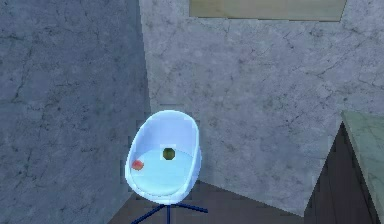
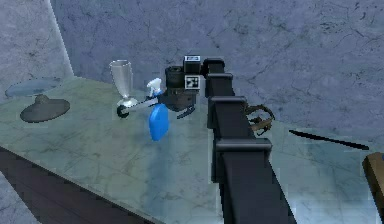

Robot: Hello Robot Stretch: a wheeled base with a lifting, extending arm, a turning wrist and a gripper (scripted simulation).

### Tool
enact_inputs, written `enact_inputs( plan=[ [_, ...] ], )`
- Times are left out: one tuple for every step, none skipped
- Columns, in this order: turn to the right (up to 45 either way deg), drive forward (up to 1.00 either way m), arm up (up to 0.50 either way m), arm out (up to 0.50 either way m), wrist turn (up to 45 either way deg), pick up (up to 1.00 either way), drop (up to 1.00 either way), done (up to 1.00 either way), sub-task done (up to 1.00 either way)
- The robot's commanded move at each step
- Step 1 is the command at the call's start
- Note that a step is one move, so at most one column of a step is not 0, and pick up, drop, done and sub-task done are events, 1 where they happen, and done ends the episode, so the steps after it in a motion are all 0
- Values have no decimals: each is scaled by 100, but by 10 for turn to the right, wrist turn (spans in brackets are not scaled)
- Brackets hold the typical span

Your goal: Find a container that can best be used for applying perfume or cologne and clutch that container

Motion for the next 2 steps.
enact_inputs(
  plan=[
    [0, 0, 0, 0, 120, 0, 0, 0, 0],
    [0, 0, 0, 2, 0, 0, 0, 0, 0]
  ],
)
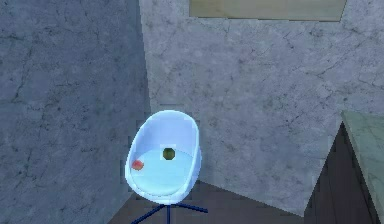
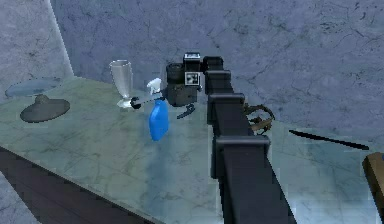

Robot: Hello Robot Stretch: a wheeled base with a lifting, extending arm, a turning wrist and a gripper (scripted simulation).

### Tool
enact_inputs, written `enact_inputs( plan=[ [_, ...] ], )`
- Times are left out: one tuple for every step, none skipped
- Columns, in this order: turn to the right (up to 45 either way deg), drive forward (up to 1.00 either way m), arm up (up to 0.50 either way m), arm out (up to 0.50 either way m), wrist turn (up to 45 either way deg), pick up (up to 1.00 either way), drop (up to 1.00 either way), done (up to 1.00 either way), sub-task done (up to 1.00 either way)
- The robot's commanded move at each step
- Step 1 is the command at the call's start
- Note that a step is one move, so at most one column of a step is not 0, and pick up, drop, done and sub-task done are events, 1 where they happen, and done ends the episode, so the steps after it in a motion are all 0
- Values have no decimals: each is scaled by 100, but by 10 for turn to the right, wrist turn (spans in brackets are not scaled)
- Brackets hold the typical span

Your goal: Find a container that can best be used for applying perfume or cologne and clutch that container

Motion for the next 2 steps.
enact_inputs(
  plan=[
    [0, 0, 0, 0, 0, 100, 0, 0, 0],
    [0, 0, 0, 0, 0, 0, 0, 100, 0]
  ],
)
